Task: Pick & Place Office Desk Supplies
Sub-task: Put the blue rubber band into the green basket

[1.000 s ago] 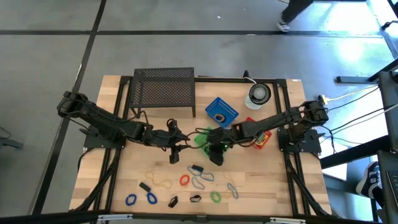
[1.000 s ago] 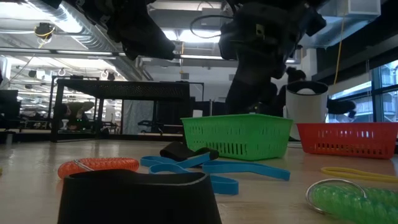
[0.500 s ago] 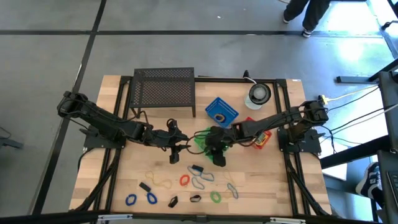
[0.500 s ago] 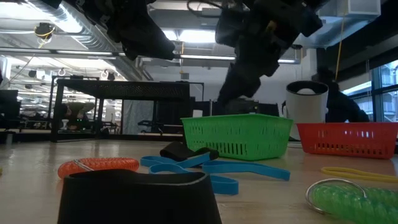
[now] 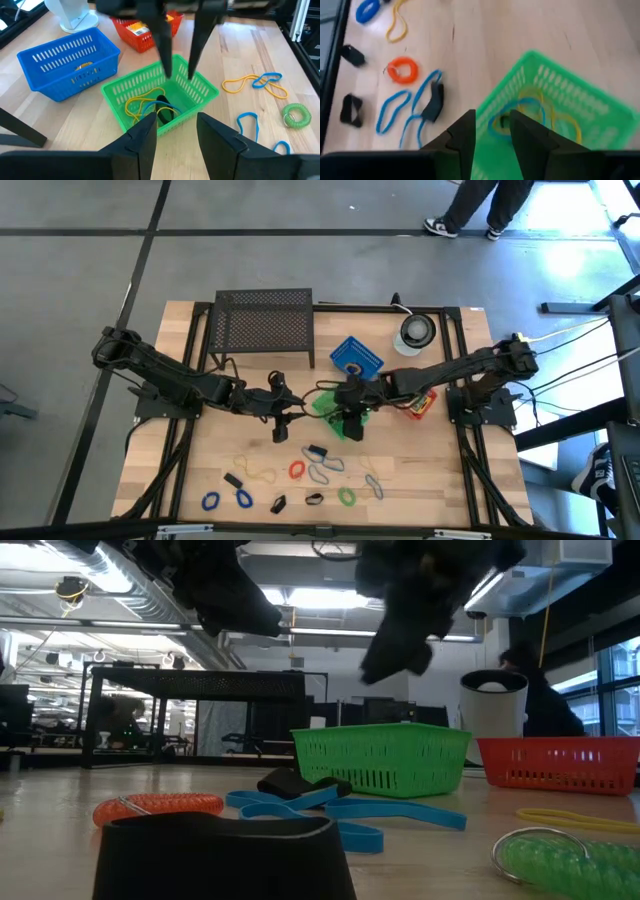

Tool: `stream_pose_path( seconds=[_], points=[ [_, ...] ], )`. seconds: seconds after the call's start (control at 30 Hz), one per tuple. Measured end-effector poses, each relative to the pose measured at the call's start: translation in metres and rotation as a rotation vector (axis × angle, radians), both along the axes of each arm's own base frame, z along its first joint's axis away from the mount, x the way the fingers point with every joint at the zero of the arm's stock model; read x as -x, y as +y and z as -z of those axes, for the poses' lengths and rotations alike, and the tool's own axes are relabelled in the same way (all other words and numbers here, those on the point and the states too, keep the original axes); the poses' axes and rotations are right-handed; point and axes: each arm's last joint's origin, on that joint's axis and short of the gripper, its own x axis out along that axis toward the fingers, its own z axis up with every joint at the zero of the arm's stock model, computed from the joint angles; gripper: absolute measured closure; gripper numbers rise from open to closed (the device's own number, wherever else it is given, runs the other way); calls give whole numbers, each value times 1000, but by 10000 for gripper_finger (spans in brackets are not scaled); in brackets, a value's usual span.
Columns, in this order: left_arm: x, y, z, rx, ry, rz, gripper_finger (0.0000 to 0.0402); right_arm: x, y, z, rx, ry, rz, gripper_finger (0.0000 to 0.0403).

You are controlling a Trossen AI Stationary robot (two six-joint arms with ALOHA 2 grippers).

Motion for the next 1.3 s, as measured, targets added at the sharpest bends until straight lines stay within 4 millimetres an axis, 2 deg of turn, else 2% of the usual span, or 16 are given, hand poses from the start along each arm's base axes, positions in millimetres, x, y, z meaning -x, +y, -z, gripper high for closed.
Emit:
stream_pose_path(
  seconds=[0.13,0.27,0.4,0.73,1.07,1.3],
  points=[
    [1,0,2,-6,18,0,269,18,13,-11,-20,137,77,284],
    [1,0,2,-10,26,1,270,36,37,-5,-92,282,174,284],
    [1,1,2,-49,25,19,268,47,64,2,-166,357,257,284],
    [1,1,2,-67,30,5,272,55,97,15,-313,436,451,284],
    [10,0,13,16,139,-63,270,65,133,39,-441,633,506,284],
    [12,-9,12,27,110,-88,274,62,156,57,-500,633,496,284]
  ],
)
